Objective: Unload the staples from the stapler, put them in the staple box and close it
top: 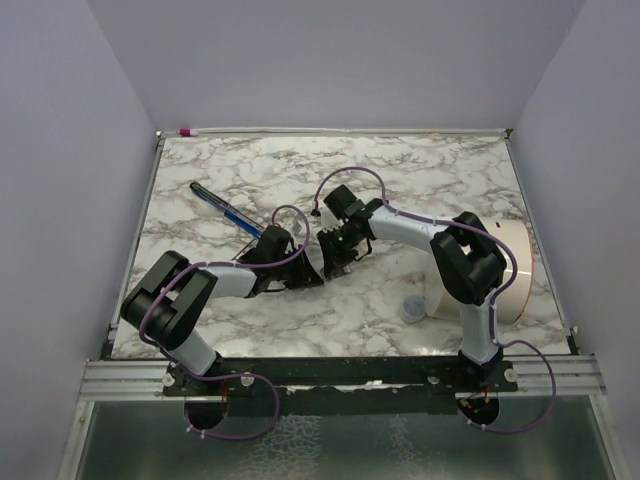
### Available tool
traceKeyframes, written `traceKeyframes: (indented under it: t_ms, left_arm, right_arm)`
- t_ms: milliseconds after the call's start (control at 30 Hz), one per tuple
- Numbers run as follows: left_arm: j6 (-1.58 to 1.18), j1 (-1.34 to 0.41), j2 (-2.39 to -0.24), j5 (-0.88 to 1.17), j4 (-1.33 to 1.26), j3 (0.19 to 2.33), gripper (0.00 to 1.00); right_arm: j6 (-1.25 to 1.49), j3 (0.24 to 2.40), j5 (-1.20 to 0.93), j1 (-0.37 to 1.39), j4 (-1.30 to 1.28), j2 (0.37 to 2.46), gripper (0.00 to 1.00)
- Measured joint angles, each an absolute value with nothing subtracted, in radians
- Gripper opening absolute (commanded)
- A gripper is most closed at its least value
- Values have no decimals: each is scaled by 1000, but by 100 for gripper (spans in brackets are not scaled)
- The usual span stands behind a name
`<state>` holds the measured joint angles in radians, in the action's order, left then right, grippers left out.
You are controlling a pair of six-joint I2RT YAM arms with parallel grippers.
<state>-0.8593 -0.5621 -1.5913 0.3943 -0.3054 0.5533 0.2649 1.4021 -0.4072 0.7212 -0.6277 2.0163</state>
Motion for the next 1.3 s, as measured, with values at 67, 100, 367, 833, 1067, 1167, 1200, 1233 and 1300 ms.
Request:
traceKeyframes:
  t_ms: [67, 100, 367, 833, 1067, 1167, 1200, 1233, 1300]
  left_arm:
    - [-859, -562, -1591, 394, -305, 553, 6]
    - [-859, -562, -1591, 394, -305, 553, 6]
    - [-858, -562, -1588, 394, -302, 553, 6]
    - [-856, -555, -1554, 393, -278, 541, 10]
    - [-854, -545, -1536, 393, -276, 541, 17]
    - [-854, -540, -1526, 393, -276, 541, 22]
    - [-854, -538, -1524, 393, -277, 541, 24]
    - [-855, -537, -1523, 393, -278, 541, 25]
    - [-855, -536, -1523, 393, -279, 541, 27]
  right_arm:
    - [266, 1403, -406, 721, -628, 2018, 1]
    - [268, 1404, -405, 721, -628, 2018, 1]
    - [270, 1406, -394, 721, -631, 2018, 1]
    - [321, 1416, -335, 728, -650, 2016, 1]
    - [350, 1416, -300, 728, -659, 2003, 1]
    - [366, 1416, -290, 728, -662, 1999, 1]
    - [371, 1415, -286, 728, -663, 1997, 1]
    - [375, 1414, -283, 728, -663, 1995, 1]
    - [385, 1408, -278, 728, -662, 1986, 1]
